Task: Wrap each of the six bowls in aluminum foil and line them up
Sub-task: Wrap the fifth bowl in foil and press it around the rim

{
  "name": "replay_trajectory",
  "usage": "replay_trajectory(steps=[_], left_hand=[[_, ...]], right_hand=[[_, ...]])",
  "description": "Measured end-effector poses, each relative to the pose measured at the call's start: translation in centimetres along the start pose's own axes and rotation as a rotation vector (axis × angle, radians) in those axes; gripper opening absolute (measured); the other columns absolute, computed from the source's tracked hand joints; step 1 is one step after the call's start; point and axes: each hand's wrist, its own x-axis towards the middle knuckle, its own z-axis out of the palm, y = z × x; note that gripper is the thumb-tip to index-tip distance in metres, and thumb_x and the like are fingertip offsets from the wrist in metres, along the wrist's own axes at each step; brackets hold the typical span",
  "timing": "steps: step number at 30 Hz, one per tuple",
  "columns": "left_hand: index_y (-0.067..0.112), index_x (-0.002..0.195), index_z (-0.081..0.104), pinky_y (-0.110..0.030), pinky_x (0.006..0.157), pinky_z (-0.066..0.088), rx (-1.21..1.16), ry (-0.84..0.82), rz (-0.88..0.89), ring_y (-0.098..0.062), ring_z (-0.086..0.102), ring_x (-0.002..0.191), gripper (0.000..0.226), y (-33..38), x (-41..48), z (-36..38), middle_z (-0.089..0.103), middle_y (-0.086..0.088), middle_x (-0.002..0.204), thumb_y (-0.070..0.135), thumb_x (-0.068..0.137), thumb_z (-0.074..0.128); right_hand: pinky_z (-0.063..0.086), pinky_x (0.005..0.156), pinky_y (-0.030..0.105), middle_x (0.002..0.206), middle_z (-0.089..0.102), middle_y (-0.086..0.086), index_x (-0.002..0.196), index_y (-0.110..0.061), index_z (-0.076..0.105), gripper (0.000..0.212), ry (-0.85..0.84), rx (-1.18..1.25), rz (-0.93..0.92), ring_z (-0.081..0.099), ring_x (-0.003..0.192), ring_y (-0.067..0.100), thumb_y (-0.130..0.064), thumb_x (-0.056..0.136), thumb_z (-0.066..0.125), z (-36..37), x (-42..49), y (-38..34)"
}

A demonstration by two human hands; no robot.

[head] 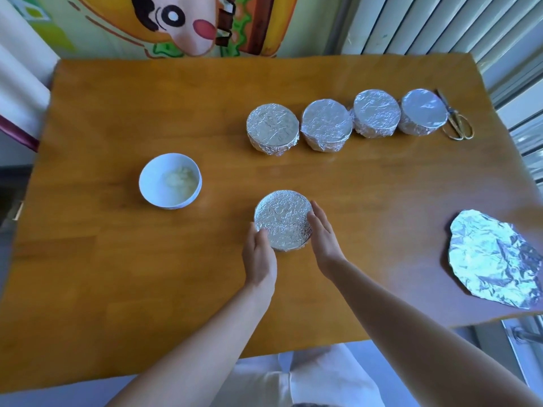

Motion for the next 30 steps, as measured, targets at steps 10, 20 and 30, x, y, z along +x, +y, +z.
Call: replay_trajectory(steps=[10, 20, 30], left_hand=[[0.026, 0.15, 0.036, -0.041, 0.116, 0.032, 0.067, -0.032, -0.204, -0.019, 0.04, 0.139, 0.045, 1.0, 2.1, -1.6, 0.039, 0.003, 0.153, 0.032, 0.105, 0.035], [0.01, 0.138, 0.047, -0.042, 0.098, 0.047, -0.122, 0.146, -0.284, -0.023, 0.06, 0.109, 0.042, 2.7, 7.3, -6.9, 0.057, -0.014, 0.137, 0.033, 0.104, 0.04], [0.022, 0.147, 0.031, -0.042, 0.09, 0.056, -0.254, 0.296, -0.265, -0.029, 0.066, 0.1, 0.049, 6.8, 14.2, -12.7, 0.058, -0.021, 0.129, 0.014, 0.103, 0.049]], right_hand=[[0.045, 0.103, 0.038, 0.143, 0.051, 0.002, 0.144, -0.018, 0.043, 0.044, 0.058, 0.016, 0.17, 0.053, 0.122, 0.016, -0.028, 0.101, 0.048, -2.3, 0.2, -0.2], [0.052, 0.095, 0.046, 0.097, 0.061, 0.016, 0.11, -0.004, 0.056, 0.02, -0.151, 0.482, 0.458, 0.064, 0.085, 0.031, -0.008, 0.099, 0.039, 1.1, 0.2, -0.1], [0.054, 0.087, 0.043, 0.093, 0.058, 0.019, 0.115, 0.001, 0.051, 0.02, -0.079, 0.589, 0.375, 0.061, 0.082, 0.03, -0.003, 0.099, 0.04, 9.0, 4.2, -2.6]])
